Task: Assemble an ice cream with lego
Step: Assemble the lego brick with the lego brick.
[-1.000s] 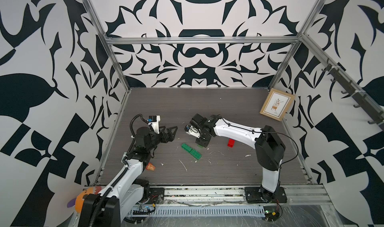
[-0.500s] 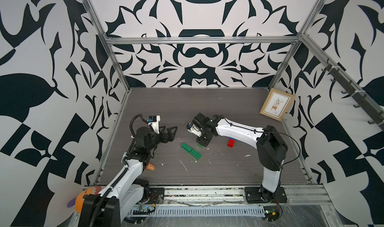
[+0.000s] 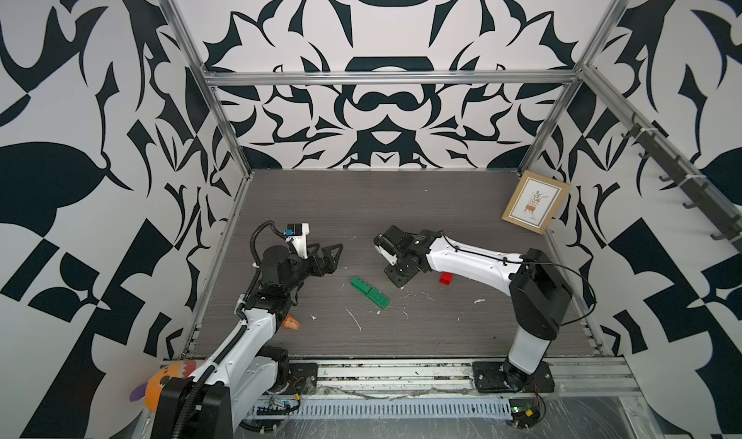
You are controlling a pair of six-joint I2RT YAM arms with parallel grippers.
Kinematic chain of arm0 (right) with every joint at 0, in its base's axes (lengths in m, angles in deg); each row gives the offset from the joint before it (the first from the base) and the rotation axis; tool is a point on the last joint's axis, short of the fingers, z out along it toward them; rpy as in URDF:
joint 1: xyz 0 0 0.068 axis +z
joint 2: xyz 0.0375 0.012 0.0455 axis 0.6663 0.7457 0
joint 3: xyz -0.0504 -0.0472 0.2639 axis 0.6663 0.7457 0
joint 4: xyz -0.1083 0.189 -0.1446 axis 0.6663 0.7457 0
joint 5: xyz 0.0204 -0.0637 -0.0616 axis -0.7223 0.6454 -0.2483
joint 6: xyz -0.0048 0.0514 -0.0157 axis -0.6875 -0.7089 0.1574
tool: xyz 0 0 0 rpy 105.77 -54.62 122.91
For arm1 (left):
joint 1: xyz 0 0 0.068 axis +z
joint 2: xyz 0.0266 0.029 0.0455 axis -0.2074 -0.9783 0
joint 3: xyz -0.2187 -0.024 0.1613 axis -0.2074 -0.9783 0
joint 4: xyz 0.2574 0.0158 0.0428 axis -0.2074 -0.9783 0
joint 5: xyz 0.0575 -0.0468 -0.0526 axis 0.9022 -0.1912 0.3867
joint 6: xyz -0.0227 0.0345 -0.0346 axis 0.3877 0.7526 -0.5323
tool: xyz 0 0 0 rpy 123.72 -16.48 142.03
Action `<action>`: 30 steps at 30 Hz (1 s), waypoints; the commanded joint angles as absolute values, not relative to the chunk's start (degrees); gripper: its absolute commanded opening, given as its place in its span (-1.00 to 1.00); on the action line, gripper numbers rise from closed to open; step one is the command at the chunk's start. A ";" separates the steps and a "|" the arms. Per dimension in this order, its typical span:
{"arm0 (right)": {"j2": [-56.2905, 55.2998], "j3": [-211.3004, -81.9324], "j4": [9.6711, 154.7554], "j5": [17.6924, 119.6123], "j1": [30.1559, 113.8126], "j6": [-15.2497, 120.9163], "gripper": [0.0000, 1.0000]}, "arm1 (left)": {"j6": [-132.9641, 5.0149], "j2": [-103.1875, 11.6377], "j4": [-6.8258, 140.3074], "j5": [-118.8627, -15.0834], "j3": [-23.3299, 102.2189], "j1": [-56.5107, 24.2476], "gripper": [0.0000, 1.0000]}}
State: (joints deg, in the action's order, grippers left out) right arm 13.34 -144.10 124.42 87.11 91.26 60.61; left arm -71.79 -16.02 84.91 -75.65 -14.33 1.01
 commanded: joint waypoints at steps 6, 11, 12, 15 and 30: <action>8.52 -138.82 126.18 91.19 91.67 52.44 -1.00 | -71.72 -15.78 85.49 -76.10 -14.37 0.86 0.99; 7.95 -136.85 122.01 91.14 92.10 51.15 -0.89 | -71.73 -15.90 85.50 -76.06 -14.41 0.83 0.98; 7.82 -136.60 121.44 91.18 92.14 51.00 -0.77 | -71.66 -15.87 85.50 -76.06 -14.41 0.87 0.98; 7.11 -135.98 120.42 93.44 92.19 50.75 -0.34 | -71.63 -15.65 85.50 -75.93 -14.50 0.81 0.98; -1.53 -137.46 119.92 94.81 93.76 54.12 0.13 | -71.63 -15.69 85.50 -75.86 -14.43 0.83 0.99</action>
